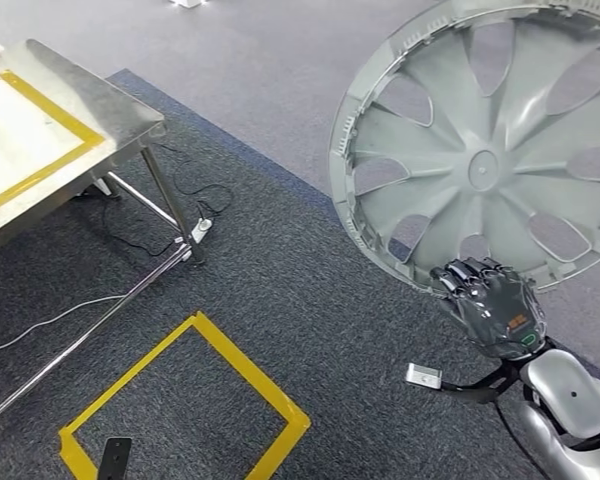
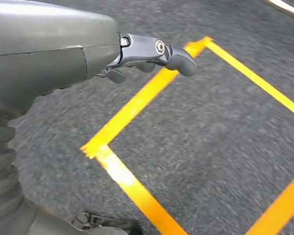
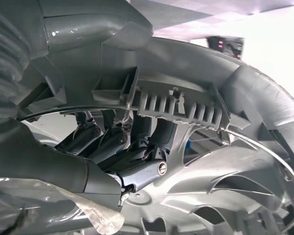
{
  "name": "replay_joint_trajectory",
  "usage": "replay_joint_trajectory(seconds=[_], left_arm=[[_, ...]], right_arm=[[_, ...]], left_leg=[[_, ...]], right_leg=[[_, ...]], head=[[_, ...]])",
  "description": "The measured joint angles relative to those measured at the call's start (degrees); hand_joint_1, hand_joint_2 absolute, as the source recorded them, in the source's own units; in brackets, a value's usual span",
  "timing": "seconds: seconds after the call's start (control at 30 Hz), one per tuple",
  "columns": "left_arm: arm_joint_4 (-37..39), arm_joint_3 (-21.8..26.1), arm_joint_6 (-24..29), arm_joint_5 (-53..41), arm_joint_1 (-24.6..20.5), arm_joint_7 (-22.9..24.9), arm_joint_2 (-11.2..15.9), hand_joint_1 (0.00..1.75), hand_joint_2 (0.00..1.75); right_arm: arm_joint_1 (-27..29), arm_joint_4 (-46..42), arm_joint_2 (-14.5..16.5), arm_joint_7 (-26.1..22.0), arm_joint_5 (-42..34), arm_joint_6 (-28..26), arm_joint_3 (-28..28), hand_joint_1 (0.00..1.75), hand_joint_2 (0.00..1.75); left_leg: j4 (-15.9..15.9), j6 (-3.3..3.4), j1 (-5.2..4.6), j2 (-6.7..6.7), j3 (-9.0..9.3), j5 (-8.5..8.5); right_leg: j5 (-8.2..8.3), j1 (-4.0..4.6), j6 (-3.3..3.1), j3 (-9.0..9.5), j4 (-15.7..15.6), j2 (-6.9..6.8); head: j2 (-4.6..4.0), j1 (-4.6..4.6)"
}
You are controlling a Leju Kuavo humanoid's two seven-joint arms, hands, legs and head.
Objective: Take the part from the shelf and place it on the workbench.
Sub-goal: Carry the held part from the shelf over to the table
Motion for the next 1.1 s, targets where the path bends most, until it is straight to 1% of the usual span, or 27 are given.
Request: replay_joint_trajectory(seconds=[0.03, 0.07, 0.1, 0.13, 0.17, 0.23, 0.3, 0.37, 0.4, 0.47, 0.5, 0.53, 0.57, 0.6, 0.63, 0.67, 0.7, 0.73, 0.77, 0.8, 0.83, 0.9, 0.93, 0.97, 1.03, 1.07, 1.1], left_arm=[[0.0, 0.0, 0.42, -0.23, -0.02, 1.01, -0.01, 0.0, 1.75], [0.0, 0.0, 0.94, -0.55, 0.03, 2.16, -0.02, 0.0, 1.75], [0.0, 0.0, 1.44, -0.92, 0.14, 3.27, -0.02, 0.0, 1.75], [0.0, 0.01, 1.86, -1.19, 0.28, 4.17, 0.0, 0.0, 1.75], [0.0, 0.02, 2.13, -1.35, 0.41, 4.75, 0.04, 0.0, 1.75], [0.0, 0.03, 2.38, -1.52, 0.5, 5.2, 0.13, 0.0, 1.75], [0.0, 0.03, 2.49, -1.67, 0.39, 5.4, 0.16, 0.0, 1.75], [0.0, 0.02, 2.58, -1.86, 0.48, 5.87, 0.18, 0.0, 1.75], [0.0, 0.02, 2.62, -1.95, 0.62, 6.14, 0.14, 0.0, 1.75], [0.0, 0.0, 2.71, -2.03, 0.72, 6.46, 0.09, 0.0, 1.75], [0.0, -0.01, 2.74, -2.04, 0.7, 6.42, 0.07, 0.0, 1.75], [0.0, -0.02, 2.75, -2.05, 0.64, 6.33, 0.09, 0.0, 1.75], [0.0, -0.02, 2.7, -2.05, 0.61, 6.21, 0.1, 0.0, 1.75], [0.0, -0.02, 2.66, -2.05, 0.6, 6.08, 0.07, 0.0, 1.75], [0.0, -0.02, 2.61, -2.05, 0.61, 6.0, 0.04, 0.0, 1.75], [0.0, -0.03, 2.56, -2.05, 0.62, 5.95, 0.01, 0.0, 1.75], [0.0, -0.04, 2.51, -2.05, 0.61, 5.82, -0.02, 0.0, 1.75], [0.0, -0.05, 2.45, -2.05, 0.56, 5.61, -0.01, 0.0, 1.75], [0.0, -0.06, 2.37, -2.05, 0.5, 5.33, -0.01, 0.0, 1.75], [0.0, -0.07, 2.27, -2.04, 0.46, 5.02, 0.01, 0.0, 1.75], [0.0, -0.08, 2.2, -2.04, 0.48, 4.76, 0.02, 0.0, 1.75], [0.01, -0.08, 2.12, -2.02, 0.69, 4.4, 0.07, 0.0, 1.75], [0.02, -0.08, 2.09, -2.02, 0.77, 4.26, 0.07, 0.0, 1.75], [0.03, -0.08, 2.03, -2.02, 0.74, 4.14, 0.06, 0.0, 1.75], [0.04, -0.11, 1.82, -2.05, 0.55, 3.94, -0.07, 0.0, 1.75], [0.04, -0.13, 1.7, -2.08, 0.47, 3.88, -0.15, 0.0, 1.75], [0.04, -0.15, 1.63, -2.11, 0.46, 3.85, -0.24, 0.0, 1.75]], right_arm=[[0.14, -0.05, 0.0, 0.02, 0.04, 0.0, -0.05, 1.75, 1.75], [0.34, -0.05, 0.0, 0.03, 0.08, 0.01, -0.09, 1.75, 1.75], [0.57, -0.05, 0.0, 0.03, 0.11, 0.01, -0.1, 1.75, 1.75], [0.76, -0.05, 0.0, 0.03, 0.14, 0.02, -0.12, 1.75, 1.75], [0.89, -0.08, 0.0, 0.05, 0.14, 0.02, -0.14, 1.75, 1.75], [0.96, -0.25, -0.01, 0.1, 0.14, 0.01, -0.22, 1.75, 1.75], [0.98, -0.44, -0.02, 0.1, 0.15, -0.01, -0.27, 1.75, 1.75], [1.09, -0.59, -0.03, 0.09, 0.2, -0.01, -0.26, 1.75, 1.75], [1.19, -0.74, -0.07, 0.11, 0.22, -0.02, -0.29, 1.75, 1.75], [1.45, -1.12, -0.25, 0.24, 0.21, -0.08, -0.56, 1.75, 1.75], [1.61, -1.23, -0.39, 0.27, 0.22, -0.11, -0.74, 1.75, 1.75], [1.83, -1.3, -0.51, 0.28, 0.22, -0.13, -0.89, 1.75, 1.75], [2.11, -1.31, -0.61, 0.27, 0.24, -0.13, -1.01, 1.75, 1.75], [2.39, -1.31, -0.64, 0.26, 0.25, -0.12, -1.08, 1.75, 1.75], [2.6, -1.32, -0.67, 0.27, 0.23, -0.11, -1.14, 1.75, 1.75], [2.73, -1.34, -0.7, 0.28, 0.21, -0.11, -1.2, 1.75, 1.75], [2.76, -1.37, -0.75, 0.29, 0.19, -0.11, -1.27, 1.75, 1.75], [2.74, -1.41, -0.79, 0.29, 0.18, -0.1, -1.33, 1.75, 1.75], [2.72, -1.48, -0.83, 0.29, 0.18, -0.11, -1.39, 1.75, 1.75], [2.77, -1.54, -0.83, 0.28, 0.19, -0.11, -1.44, 1.75, 1.75], [2.82, -1.58, -0.84, 0.26, 0.19, -0.11, -1.43, 1.75, 1.75], [2.85, -1.63, -0.84, 0.26, 0.19, -0.1, -1.4, 1.75, 1.75], [2.79, -1.64, -0.85, 0.27, 0.16, -0.09, -1.41, 1.75, 1.75], [2.72, -1.68, -0.85, 0.29, 0.11, -0.06, -1.46, 1.75, 1.75], [2.65, -1.75, -0.9, 0.28, 0.01, 0.02, -1.63, 1.75, 1.75], [2.63, -1.78, -0.93, 0.22, -0.06, 0.08, -1.68, 1.75, 1.75], [2.61, -1.78, -0.96, 0.16, -0.1, 0.14, -1.69, 1.75, 1.75]], left_leg=[[4.03, -0.14, 0.08, 0.83, -1.86, -1.79], [7.22, -0.19, 0.14, 1.08, -3.35, -2.89], [8.78, -0.16, 0.16, 1.16, -4.04, -3.02], [8.1, -0.04, 0.14, 1.23, -3.65, -2.03], [5.16, 0.2, 0.06, 1.52, -2.14, -0.16], [-2.67, 1.0, -0.52, 3.65, 1.84, 3.13], [-6.79, 1.64, -1.13, 5.22, 3.79, 3.9], [-7.37, 2.03, -1.21, 4.31, 3.94, 3.8], [-7.76, 2.28, -1.06, 3.66, 4.16, 3.95], [-8.43, 2.86, -0.64, 2.45, 4.69, 4.23], [-8.55, 3.05, -0.48, 1.86, 4.78, 4.26], [-8.56, 3.17, -0.42, 1.2, 4.78, 4.25], [-8.55, 3.22, -0.4, 0.47, 4.79, 4.22], [-8.53, 3.23, -0.4, -0.28, 4.82, 4.21], [-8.5, 3.22, -0.38, -1.07, 4.87, 4.2], [-8.44, 3.16, -0.32, -1.88, 4.95, 4.17], [-8.33, 3.02, -0.27, -2.64, 4.99, 4.08], [-8.13, 2.81, -0.29, -3.36, 4.91, 3.98], [-7.87, 2.58, -0.29, -4.03, 4.69, 3.92], [-7.67, 2.29, -0.27, -4.65, 4.4, 3.94], [-7.56, 2.01, -0.23, -5.28, 4.11, 4.06], [-7.44, 1.48, -0.2, -5.99, 3.8, 4.11], [-6.77, 1.18, -0.32, -5.02, 3.48, 3.63], [-5.0, 0.87, -0.42, -3.4, 2.69, 2.54], [1.69, 0.31, -0.29, 0.18, -0.41, -0.78], [5.42, 0.16, -0.12, 0.91, -2.2, -2.2], [7.86, 0.1, 0.0, 1.15, -3.39, -2.75]], right_leg=[[-0.12, 0.16, -0.21, 0.1, 0.0, -0.86], [-0.25, 0.29, -0.32, 0.21, 0.01, -1.68], [-0.39, 0.39, -0.38, 0.35, 0.01, -2.47], [-0.54, 0.48, -0.4, 0.55, 0.02, -3.2], [-0.73, 0.56, -0.38, 0.83, 0.02, -3.89], [-1.17, 0.81, -0.21, 1.4, 0.02, -5.2], [-1.48, 1.09, 0.16, 1.7, -0.07, -6.43], [-1.66, 1.22, 0.68, 2.03, -0.37, -7.64], [-2.0, 1.16, 1.0, 2.15, -0.3, -7.35], [-3.96, 1.0, 1.49, 0.93, 2.54, -4.65], [-5.54, 0.89, 1.62, -0.71, 5.74, -2.82], [-7.14, 0.87, 1.71, -2.81, 9.69, -1.7], [-8.19, 0.87, 1.82, -4.8, 13.18, -1.24], [-8.32, 0.86, 1.89, -6.17, 15.2, -1.08], [-7.22, 0.83, 1.93, -6.49, 14.99, -0.99], [-5.1, 0.75, 1.93, -5.64, 12.44, -0.76], [-2.71, 0.56, 1.96, -4.05, 8.47, 0.01], [-1.03, 0.35, 1.98, -2.36, 4.64, 1.26], [-0.14, 0.16, 1.92, -0.93, 1.8, 2.36], [-0.05, 0.07, 1.83, -0.14, 0.36, 3.11], [-0.36, 0.13, 1.64, 0.19, 0.09, 3.19], [-0.34, 0.06, 1.16, 0.48, -0.1, 1.98], [-0.35, -0.01, 0.85, 0.67, -0.22, 1.3], [-0.38, -0.11, 0.55, 0.88, -0.35, 0.54], [-0.6, 0.05, 0.04, 1.21, -0.42, -1.06], [-0.73, 0.16, -0.08, 1.32, -0.42, -1.89], [-0.87, 0.25, -0.15, 1.45, -0.41, -2.66]], head=[[0.0, -0.05], [0.0, -0.06], [0.0, -0.06], [0.0, -0.07], [0.0, -0.07], [0.0, -0.07], [0.0, 0.0], [0.0, 0.05], [0.0, 0.1], [0.0, 0.32], [0.0, 0.47], [0.0, 0.54], [0.0, 0.6], [0.0, 0.6], [0.0, 0.59], [0.0, 0.6], [0.0, 0.6], [0.0, 0.61], [0.0, 0.59], [0.0, 0.57], [0.0, 0.56], [0.0, 0.55], [0.0, 0.31], [0.0, 0.05], [0.0, -0.46], [0.0, -0.48], [0.0, -0.5]])
